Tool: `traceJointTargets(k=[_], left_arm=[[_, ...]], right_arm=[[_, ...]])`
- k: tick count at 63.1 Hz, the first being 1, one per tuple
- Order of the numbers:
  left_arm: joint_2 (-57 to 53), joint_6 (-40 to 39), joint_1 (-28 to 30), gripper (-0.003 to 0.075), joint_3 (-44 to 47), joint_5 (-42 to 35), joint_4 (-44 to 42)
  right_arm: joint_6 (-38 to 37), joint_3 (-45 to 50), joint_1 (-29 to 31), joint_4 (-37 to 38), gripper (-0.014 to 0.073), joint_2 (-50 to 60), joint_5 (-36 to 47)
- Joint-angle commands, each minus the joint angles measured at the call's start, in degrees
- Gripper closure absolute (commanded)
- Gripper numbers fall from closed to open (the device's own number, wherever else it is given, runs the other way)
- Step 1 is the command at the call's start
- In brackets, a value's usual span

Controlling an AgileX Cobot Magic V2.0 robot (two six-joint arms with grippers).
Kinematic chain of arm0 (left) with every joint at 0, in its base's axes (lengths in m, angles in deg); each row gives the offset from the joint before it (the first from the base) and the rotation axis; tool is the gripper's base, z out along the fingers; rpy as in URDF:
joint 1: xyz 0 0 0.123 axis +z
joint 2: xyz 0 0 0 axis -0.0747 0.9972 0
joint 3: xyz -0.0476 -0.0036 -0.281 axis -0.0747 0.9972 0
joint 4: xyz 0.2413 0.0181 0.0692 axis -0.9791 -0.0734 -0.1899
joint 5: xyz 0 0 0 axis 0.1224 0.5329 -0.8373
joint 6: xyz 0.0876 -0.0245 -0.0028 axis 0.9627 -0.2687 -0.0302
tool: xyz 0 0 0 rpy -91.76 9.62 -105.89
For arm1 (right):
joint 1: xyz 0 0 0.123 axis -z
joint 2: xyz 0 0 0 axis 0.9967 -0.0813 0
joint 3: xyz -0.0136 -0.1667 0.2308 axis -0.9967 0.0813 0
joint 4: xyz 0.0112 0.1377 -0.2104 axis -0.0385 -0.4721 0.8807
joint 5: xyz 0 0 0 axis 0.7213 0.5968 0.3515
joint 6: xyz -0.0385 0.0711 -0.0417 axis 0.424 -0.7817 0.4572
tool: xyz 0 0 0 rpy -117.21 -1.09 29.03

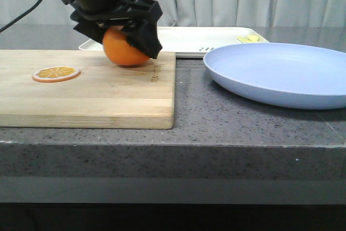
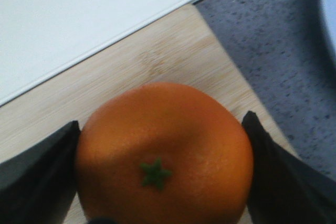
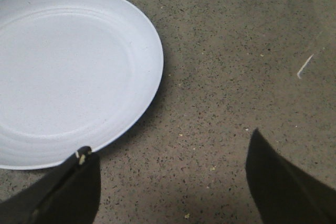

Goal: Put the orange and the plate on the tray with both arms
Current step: 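Lower the left gripper onto the orange on the cutting board and grasp it, then carry the orange with the left gripper over the blue plate and lower it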

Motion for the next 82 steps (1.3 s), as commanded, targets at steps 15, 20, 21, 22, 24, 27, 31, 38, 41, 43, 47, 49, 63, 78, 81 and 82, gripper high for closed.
traceJointTargets(k=[15, 20, 21, 22, 24, 27, 31, 38, 41, 43, 47, 49, 63, 78, 81, 82], left_arm=[[0.04, 0.07, -9.92, 0.0277, -13.68, -2.60, -0.14], [2.34, 0.07, -11.66, 0.0277, -17.01, -2.60, -0.30], [2.86, 0.07, -11.94, 0.0277, -17.70, -2.49, -0.30], [3.39, 0.07, -12.24, 0.0277, -18.41, -2.49, -0.30], [4.48, 0.07, -12.81, 0.0277, -19.78, -2.49, -0.30], [6.10, 0.07, -13.67, 0.0277, -21.80, -2.42, -0.30], [8.59, 0.07, -14.92, 0.0277, -25.06, -1.66, -0.30], [12.02, 0.07, -16.32, 0.0277, -28.81, -0.35, -0.30], [13.57, 0.07, -16.82, 0.0277, -30.11, 0.09, -0.30], [14.17, 0.07, -17.13, 0.0277, -30.76, 0.38, -0.30], [15.61, 0.07, -17.59, 0.0277, -31.52, 0.38, -0.30], [16.15, 0.07, -17.70, 0.0277, -31.65, 0.38, -0.30], [18.99, 0.07, -18.01, 0.0267, -32.25, 0.27, 0.08], [19.22, 0.07, -18.73, 0.0062, -32.25, 0.04, 0.08], [19.22, 0.07, -18.88, 0.0055, -32.25, 0.04, 0.08], [19.22, 0.07, -18.88, 0.0058, -32.25, 0.04, 0.08]], right_arm=[[0.62, -2.11, 0.38, -0.10, 0.0012, -0.37, 3.64], [0.62, -2.11, 0.38, -0.10, 0.0012, -0.37, 3.59], [0.62, -2.11, 0.38, -0.10, 0.0012, -0.37, 3.59], [0.62, -2.11, 0.38, -0.10, 0.0012, -0.37, 3.59], [0.62, -2.11, 0.38, -0.10, 0.0012, -0.37, 3.59], [0.62, -2.11, 0.38, -0.10, 0.0012, -0.37, 3.59], [0.62, -2.11, 0.38, -0.10, 0.0012, -0.37, 3.59], [0.62, -2.11, 0.38, -0.10, 0.0012, -0.37, 3.71], [0.62, -2.11, 0.38, -0.10, 0.0012, -0.37, 3.78], [0.62, -2.11, 0.38, -0.10, 0.0012, -0.37, 3.85], [0.62, -2.11, 0.38, -0.10, 0.0012, -0.37, 3.99], [0.62, -2.11, 0.38, -0.10, 0.0012, -0.37, 4.07], [0.62, -2.11, 0.38, -0.10, 0.0012, -0.37, 4.96], [0.62, -2.11, 0.38, -0.10, 0.0012, -0.37, 5.71], [0.62, -2.11, 0.38, -0.10, 0.0012, -0.37, 5.84], [0.62, -2.11, 0.38, -0.10, 0.0012, -0.37, 5.92]])
